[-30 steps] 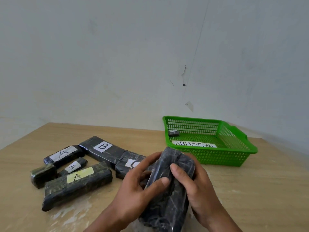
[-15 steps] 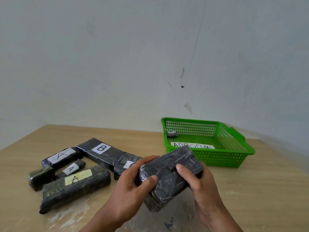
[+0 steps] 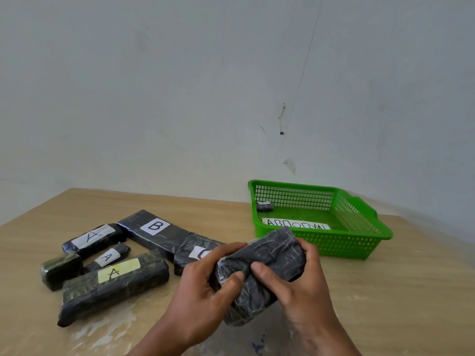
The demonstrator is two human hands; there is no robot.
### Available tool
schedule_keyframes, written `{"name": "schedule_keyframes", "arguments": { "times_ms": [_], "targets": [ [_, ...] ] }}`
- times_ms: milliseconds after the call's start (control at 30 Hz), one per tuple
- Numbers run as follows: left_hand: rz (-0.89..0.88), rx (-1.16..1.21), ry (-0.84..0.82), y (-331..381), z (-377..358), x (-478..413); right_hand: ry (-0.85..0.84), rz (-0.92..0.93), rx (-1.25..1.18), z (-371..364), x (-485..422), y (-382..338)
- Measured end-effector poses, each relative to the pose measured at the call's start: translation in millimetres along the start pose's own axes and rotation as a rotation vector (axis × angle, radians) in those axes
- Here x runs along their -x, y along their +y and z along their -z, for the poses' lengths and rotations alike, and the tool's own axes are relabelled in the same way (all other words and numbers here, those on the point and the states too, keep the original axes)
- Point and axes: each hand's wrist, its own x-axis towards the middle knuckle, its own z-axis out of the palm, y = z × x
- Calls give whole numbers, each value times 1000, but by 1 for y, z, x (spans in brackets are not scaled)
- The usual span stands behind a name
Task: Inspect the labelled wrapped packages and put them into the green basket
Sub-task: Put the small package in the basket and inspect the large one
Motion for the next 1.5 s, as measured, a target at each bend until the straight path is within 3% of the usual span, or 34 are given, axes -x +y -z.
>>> {"name": "schedule_keyframes", "arguments": {
  "times_ms": [367, 500, 700, 867, 1000, 1200, 1500],
  "targets": [
    [82, 153, -1, -1, 11, -7, 51, -53, -128, 11, -15, 11],
    [140, 307, -16, 2, 18, -10, -58, -30, -162, 18, -14, 8],
    [260, 478, -102, 4, 22, -14, -254, 205, 27, 26, -9, 3],
    [240, 350, -54, 8, 16, -18, -134, 135, -27, 20, -16, 3],
    [152, 221, -273, 8, 17, -8, -53, 51, -44, 21, -19, 8],
    [139, 327, -116, 13, 13, -5, -232, -32, -211, 29, -14, 6],
    [202, 323, -9, 5, 10, -5, -171, -17, -152, 20, -10, 7]
  ]
}}
